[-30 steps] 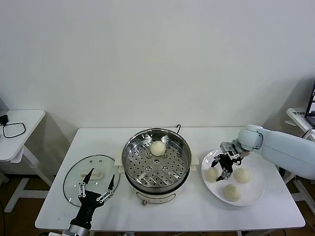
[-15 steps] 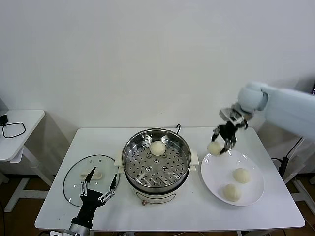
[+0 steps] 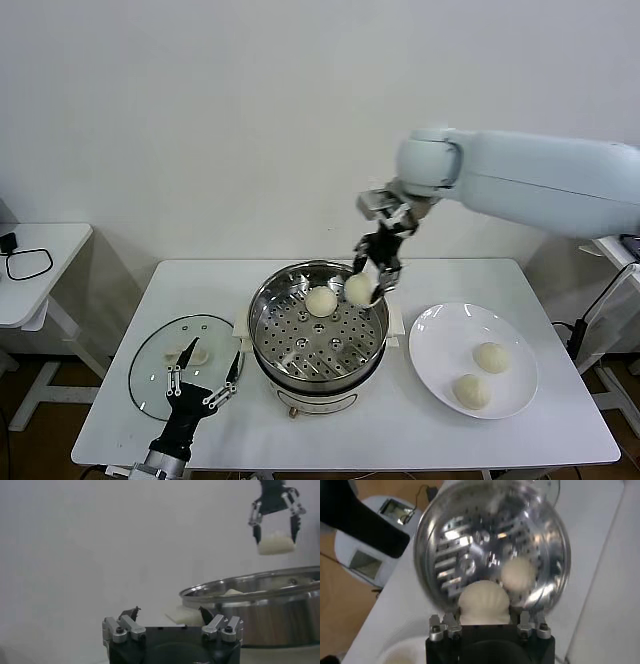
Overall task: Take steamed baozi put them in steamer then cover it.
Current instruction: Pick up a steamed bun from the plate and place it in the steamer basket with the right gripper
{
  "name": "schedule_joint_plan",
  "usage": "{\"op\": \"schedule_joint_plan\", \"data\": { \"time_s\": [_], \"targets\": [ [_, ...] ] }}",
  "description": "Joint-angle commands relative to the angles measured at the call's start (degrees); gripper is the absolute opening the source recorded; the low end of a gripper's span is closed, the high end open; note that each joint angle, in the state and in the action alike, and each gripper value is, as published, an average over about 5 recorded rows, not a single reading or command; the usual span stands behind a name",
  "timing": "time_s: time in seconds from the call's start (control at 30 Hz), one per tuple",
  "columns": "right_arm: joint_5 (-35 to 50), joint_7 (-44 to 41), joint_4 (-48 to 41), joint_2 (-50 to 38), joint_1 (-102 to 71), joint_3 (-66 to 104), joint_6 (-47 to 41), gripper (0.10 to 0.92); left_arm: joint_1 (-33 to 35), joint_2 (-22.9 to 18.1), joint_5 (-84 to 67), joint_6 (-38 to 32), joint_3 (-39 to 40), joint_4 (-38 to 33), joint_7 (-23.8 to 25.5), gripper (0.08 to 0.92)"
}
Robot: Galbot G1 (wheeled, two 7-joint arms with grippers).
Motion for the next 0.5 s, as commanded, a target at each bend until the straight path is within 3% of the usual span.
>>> {"op": "schedule_joint_plan", "data": {
  "time_s": [0.03, 0.5],
  "targets": [
    [5.01, 10.00, -0.57, 12.79, -3.66, -2.10, -5.55, 0.669, -0.17, 0.04, -0.01, 0.06, 0.05, 0.27, -0.01, 0.823],
    [5.75, 13.95, -7.26, 17.57, -7.71, -2.34, -6.11, 0.662, 0.21, 0.02, -0.06, -0.52, -0.24, 0.94, 0.01, 0.823]
  ]
}}
